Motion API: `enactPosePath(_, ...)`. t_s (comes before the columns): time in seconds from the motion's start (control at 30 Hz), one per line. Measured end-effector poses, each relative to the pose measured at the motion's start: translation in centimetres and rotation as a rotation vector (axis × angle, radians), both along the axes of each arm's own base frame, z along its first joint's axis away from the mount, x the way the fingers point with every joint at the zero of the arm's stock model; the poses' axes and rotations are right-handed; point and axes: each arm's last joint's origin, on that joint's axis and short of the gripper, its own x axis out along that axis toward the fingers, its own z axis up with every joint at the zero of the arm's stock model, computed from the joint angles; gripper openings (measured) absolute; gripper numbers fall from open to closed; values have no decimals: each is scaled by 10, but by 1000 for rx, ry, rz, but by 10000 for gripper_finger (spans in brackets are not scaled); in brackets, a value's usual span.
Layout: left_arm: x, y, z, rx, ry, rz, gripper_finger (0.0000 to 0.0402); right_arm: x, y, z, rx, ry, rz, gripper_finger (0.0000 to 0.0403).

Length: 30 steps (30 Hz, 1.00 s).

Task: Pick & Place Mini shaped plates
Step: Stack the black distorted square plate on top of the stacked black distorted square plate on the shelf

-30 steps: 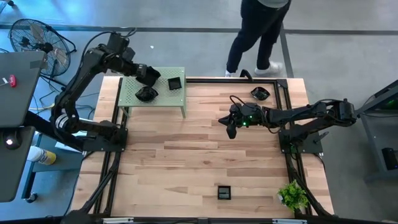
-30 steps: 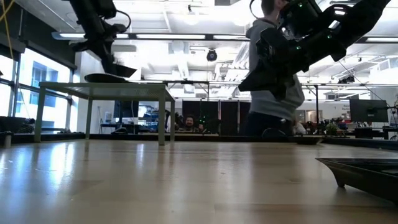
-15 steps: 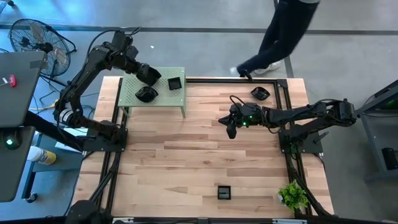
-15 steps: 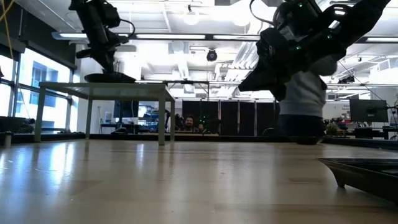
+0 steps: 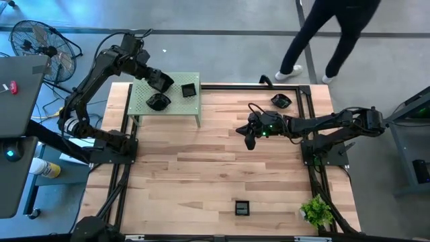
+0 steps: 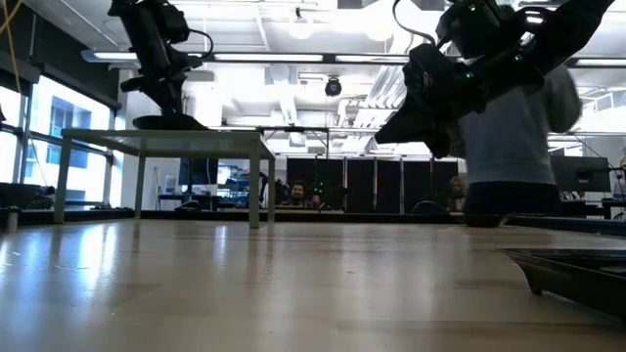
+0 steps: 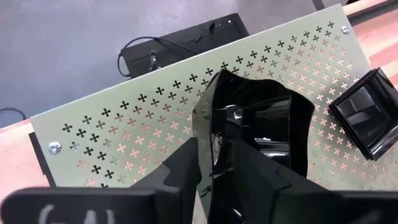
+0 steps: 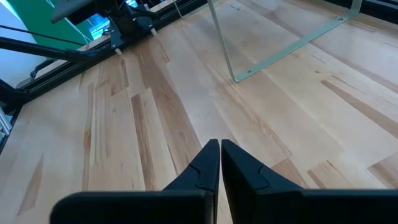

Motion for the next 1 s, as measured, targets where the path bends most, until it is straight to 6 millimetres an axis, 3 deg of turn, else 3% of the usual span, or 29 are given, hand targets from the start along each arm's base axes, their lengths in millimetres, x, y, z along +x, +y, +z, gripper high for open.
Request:
enactPosePath(0.2,0,0,0,3,2,-18,92,0,0,1,-2,-9,-1,12)
enactPosePath(0.43,0,1,0,15,11,-9,9,0,-1,1,-23,-6,-46,12)
enactPosePath(1.0,3,3,-4,-29,-27,-10,5,0,-3,1,-46,-3,-96,12)
